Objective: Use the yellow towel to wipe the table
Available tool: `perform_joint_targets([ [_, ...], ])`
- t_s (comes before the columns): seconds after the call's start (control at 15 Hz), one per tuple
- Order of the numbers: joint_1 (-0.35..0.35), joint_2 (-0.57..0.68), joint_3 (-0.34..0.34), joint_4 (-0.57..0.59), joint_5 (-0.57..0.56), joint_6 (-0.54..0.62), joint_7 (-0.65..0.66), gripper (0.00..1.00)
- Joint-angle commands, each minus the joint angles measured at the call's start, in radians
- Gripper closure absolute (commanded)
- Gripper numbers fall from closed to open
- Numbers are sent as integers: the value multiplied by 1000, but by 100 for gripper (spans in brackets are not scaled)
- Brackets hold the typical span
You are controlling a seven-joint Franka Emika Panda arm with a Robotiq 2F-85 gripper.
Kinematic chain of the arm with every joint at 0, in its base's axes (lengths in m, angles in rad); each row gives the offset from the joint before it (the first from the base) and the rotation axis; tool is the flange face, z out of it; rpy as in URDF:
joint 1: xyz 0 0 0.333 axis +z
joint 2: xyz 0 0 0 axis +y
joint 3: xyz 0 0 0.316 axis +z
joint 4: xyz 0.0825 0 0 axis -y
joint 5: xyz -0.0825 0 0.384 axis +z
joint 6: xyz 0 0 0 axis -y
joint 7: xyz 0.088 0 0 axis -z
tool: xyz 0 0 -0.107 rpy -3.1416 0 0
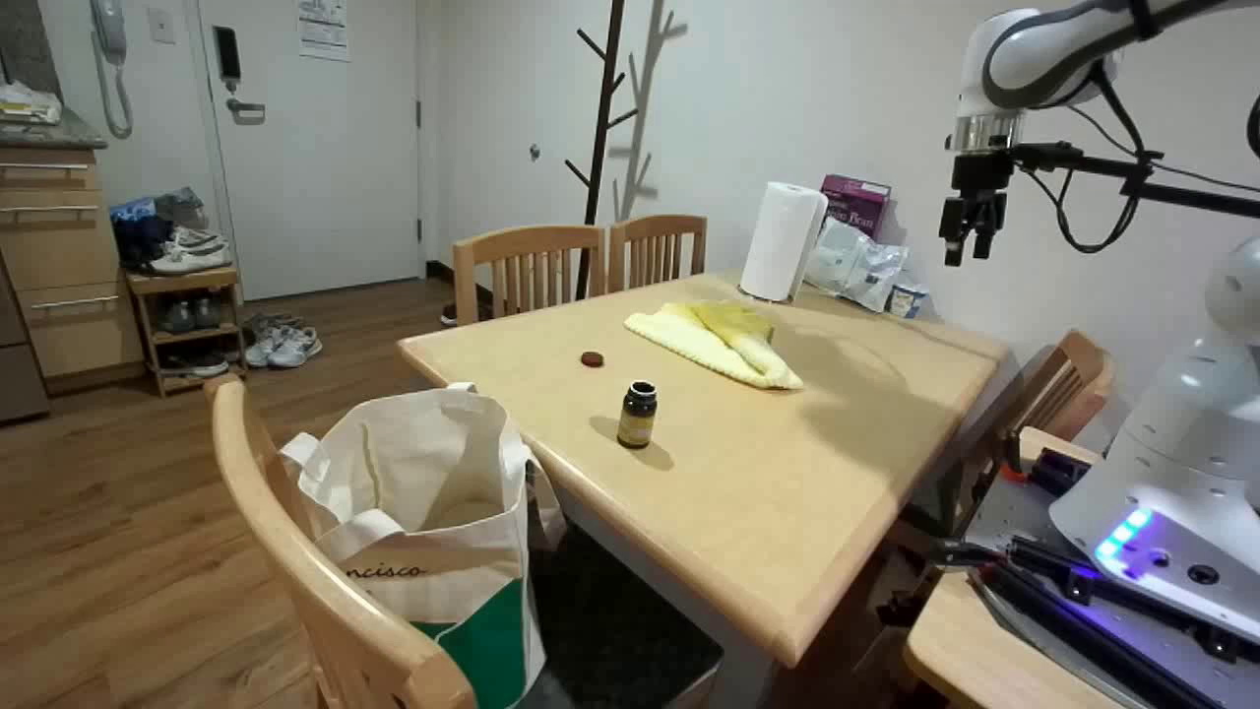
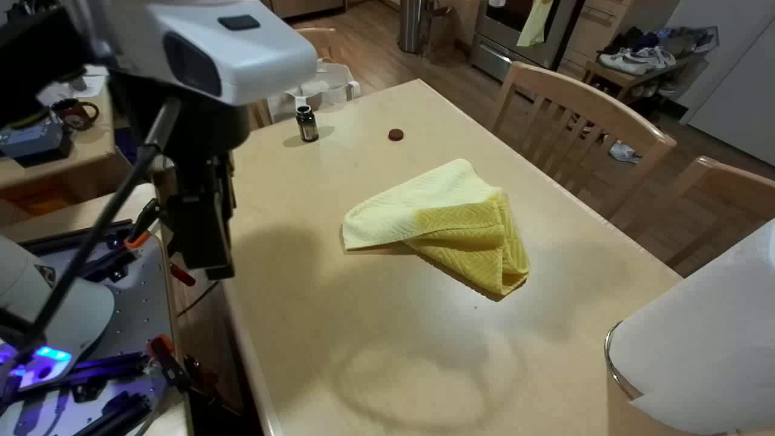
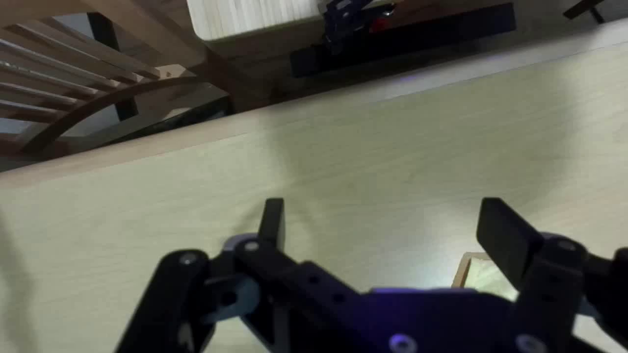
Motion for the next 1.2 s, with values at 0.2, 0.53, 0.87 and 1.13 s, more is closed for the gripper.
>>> perform_joint_targets([
  [0.2,-1,0,1,2,1,-3,-1,0],
  [0.53,76,72,-6,2,223,202,16,0],
  [0.87,248,306,47,87,568,554,-45,0],
  [1.13,256,557,141,272,444,618,109,0],
])
